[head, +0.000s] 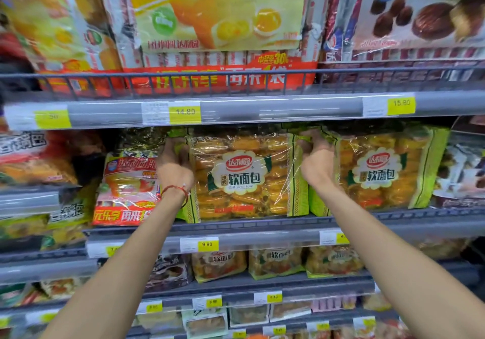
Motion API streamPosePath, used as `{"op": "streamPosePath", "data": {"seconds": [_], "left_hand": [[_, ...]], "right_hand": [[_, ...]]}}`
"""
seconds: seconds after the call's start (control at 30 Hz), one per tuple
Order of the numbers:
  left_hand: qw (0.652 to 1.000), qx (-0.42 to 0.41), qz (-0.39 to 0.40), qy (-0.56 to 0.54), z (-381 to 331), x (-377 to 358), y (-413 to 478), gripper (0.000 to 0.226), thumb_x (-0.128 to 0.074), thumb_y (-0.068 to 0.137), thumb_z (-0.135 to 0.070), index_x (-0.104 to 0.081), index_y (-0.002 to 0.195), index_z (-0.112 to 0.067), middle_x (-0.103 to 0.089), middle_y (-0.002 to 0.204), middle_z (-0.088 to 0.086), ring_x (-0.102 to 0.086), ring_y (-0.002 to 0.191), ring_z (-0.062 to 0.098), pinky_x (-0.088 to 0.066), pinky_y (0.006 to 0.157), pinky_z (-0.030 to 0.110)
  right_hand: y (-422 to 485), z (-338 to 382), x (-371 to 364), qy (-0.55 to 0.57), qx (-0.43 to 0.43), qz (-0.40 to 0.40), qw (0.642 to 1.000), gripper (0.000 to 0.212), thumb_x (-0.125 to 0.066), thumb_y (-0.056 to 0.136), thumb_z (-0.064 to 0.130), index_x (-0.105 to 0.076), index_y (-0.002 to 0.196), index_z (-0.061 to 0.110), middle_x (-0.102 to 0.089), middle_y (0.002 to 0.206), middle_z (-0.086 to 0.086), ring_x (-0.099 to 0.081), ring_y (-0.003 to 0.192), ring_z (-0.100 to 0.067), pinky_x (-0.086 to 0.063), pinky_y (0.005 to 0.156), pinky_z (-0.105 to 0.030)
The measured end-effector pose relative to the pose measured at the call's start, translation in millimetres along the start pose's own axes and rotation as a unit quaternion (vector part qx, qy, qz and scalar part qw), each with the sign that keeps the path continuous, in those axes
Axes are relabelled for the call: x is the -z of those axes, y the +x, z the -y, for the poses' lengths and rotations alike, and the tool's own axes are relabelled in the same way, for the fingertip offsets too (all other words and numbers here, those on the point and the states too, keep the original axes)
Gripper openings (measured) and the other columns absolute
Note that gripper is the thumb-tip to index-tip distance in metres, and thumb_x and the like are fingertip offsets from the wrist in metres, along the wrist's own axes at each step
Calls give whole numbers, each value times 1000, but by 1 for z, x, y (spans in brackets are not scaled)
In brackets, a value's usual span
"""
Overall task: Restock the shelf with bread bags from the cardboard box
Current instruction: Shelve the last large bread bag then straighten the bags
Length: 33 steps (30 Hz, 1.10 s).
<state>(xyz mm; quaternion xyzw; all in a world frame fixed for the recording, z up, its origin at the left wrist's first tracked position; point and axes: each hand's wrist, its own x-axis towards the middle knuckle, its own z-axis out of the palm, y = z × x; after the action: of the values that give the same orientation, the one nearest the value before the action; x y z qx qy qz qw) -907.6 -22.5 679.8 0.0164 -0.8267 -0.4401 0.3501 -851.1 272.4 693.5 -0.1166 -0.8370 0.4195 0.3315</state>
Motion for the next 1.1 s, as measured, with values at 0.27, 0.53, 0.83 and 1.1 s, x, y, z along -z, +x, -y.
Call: {"op": "streamPosePath", "data": {"seconds": [0.27,0.53,0.83,1.1], "left_hand": [[998,-16,33,52,-6,3,0,17,-52,96,-19,-58,112,-15,-34,134,18,-52,106,35,-48,86,35],[990,-87,109,14,-2,10,15,31,-61,91,-11,-68,116,-28,-66,116,7,-56,113,30,-48,100,50],[981,-141,109,82,0,20,21,21,-54,99,-30,-73,99,-22,-70,108,4,-51,112,30,-43,94,45],[977,-161,83,111,0,18,16,27,-46,102,-33,-70,107,-22,-70,108,6,-49,107,28,-37,78,32]], "right_hand": [[3,-3,1,-84,48,8,995,30,-51,99,0,-59,119,20,-72,100,-11,-70,74,-28,-61,58,-46],[1,-1,2,-36,10,4,999,39,-54,101,-4,-63,128,22,-68,102,3,-56,56,-1,-37,36,-10],[1,7,12,-68,1,28,997,42,-49,97,-9,-62,123,22,-69,112,7,-69,76,-15,-54,55,-31],[-9,11,14,-132,25,42,990,37,-42,101,0,-47,132,21,-68,109,-11,-66,76,-27,-59,66,-46]]}}
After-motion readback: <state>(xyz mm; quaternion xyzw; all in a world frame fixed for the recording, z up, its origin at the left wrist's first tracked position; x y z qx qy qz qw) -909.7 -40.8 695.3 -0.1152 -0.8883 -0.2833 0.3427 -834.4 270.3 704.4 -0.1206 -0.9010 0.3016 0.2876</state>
